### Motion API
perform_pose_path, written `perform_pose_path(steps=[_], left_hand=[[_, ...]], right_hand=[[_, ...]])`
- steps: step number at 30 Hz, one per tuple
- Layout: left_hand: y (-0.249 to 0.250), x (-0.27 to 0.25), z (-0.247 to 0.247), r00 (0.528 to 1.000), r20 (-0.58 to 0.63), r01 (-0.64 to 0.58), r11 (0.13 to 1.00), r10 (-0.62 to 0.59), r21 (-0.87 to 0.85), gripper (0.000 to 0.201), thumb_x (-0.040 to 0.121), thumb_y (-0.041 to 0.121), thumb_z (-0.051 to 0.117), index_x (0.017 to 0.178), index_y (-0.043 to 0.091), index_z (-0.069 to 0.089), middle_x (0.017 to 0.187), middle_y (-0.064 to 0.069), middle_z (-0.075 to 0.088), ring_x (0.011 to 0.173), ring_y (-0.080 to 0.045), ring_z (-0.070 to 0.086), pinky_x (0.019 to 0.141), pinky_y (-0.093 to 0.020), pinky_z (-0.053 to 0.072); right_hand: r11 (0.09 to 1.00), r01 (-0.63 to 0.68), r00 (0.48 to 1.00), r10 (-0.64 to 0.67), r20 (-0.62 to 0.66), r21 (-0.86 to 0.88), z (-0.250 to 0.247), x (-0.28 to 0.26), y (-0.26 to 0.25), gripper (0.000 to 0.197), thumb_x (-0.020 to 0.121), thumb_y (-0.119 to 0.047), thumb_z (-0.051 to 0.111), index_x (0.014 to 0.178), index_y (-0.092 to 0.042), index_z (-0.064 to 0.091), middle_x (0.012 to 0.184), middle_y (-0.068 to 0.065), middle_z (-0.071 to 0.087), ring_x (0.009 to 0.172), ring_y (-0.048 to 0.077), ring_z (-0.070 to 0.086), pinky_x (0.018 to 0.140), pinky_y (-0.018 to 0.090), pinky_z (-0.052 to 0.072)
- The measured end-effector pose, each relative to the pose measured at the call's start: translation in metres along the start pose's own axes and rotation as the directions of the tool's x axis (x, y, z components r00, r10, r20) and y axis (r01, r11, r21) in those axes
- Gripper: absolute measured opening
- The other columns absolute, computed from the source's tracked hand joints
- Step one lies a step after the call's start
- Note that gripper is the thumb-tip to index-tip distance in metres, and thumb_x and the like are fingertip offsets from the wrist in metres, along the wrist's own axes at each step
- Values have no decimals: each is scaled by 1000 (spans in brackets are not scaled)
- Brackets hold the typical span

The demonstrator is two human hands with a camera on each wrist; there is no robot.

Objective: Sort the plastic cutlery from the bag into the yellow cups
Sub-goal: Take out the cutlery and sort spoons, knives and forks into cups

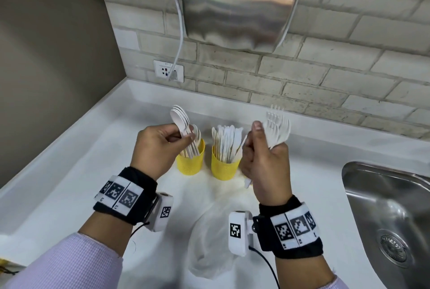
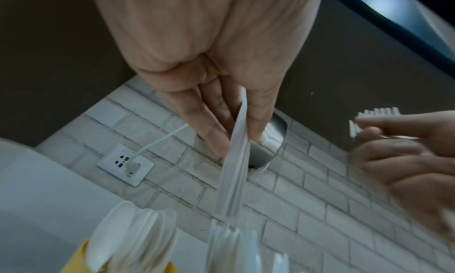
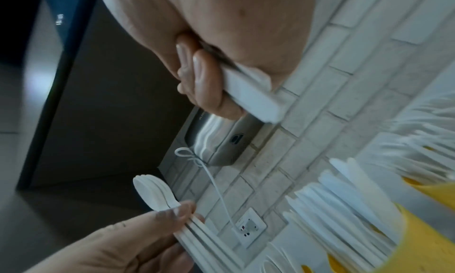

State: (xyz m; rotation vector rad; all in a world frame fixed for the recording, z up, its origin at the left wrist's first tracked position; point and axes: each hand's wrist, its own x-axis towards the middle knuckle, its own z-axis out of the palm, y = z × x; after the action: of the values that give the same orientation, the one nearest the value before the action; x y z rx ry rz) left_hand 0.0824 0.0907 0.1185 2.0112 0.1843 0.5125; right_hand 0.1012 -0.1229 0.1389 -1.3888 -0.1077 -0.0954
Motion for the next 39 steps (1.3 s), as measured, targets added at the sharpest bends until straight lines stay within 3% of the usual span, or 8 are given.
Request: perform_pose_path(steps=[4,8,13,19,25,28,34,39], left_hand=[[-16,18,9,992,-127,10,1000,-7,20,10,80,21,83,91,20,83,78,9,77,73,-1,70,74,-18,55],[-35,31,23,999,-49,-10,997,13,73,13,78,24,83,91,24,80,80,5,76,75,-11,73,79,-32,59],[-53,37,41,999,16,41,991,-43,128,34,78,12,83,105,20,63,78,7,70,65,-1,68,66,-15,55],[-70,35,48,992,124,-46,964,13,260,65,80,17,78,129,43,44,78,3,67,73,-21,67,73,-34,58],[-67,36,50,959,28,-262,846,281,465,69,76,27,83,138,30,52,125,-4,48,111,-26,50,94,-43,50],[-66,43,49,923,94,-360,755,373,548,63,87,33,71,145,29,48,150,-4,42,130,-29,45,104,-45,43],[-85,47,59,866,460,-480,582,195,657,60,100,51,31,155,28,34,164,0,31,151,-27,30,118,-46,29],[-84,50,57,858,487,-481,588,162,650,68,101,54,23,159,20,24,169,-10,14,155,-29,17,123,-45,18]], right_hand=[[992,-91,996,93,-9,93,-8,0,10,57,105,-36,54,72,8,39,55,3,23,47,12,20,46,18,21],[987,-106,994,107,-3,122,-9,1,12,58,106,-35,53,75,12,38,59,6,20,51,13,18,46,20,17],[989,-132,991,134,-18,63,-8,2,17,51,106,-36,52,65,-6,44,54,4,27,44,14,21,44,19,20],[987,-162,987,162,9,21,-8,1,23,44,107,-34,50,72,-7,45,52,1,28,40,13,22,42,18,21],[986,-166,986,166,10,-18,-6,2,27,44,107,-34,50,72,-8,49,53,0,31,40,12,25,44,19,23],[986,-166,986,166,6,-26,-6,2,27,44,106,-35,51,71,-9,51,54,3,31,40,13,25,44,20,23],[986,-165,986,166,15,-36,-7,0,28,47,107,-34,51,64,-15,49,50,-2,31,39,11,25,45,21,22],[985,-164,986,165,13,-45,-9,-2,25,45,107,-33,51,66,-13,50,48,-5,33,39,11,26,44,21,23]])
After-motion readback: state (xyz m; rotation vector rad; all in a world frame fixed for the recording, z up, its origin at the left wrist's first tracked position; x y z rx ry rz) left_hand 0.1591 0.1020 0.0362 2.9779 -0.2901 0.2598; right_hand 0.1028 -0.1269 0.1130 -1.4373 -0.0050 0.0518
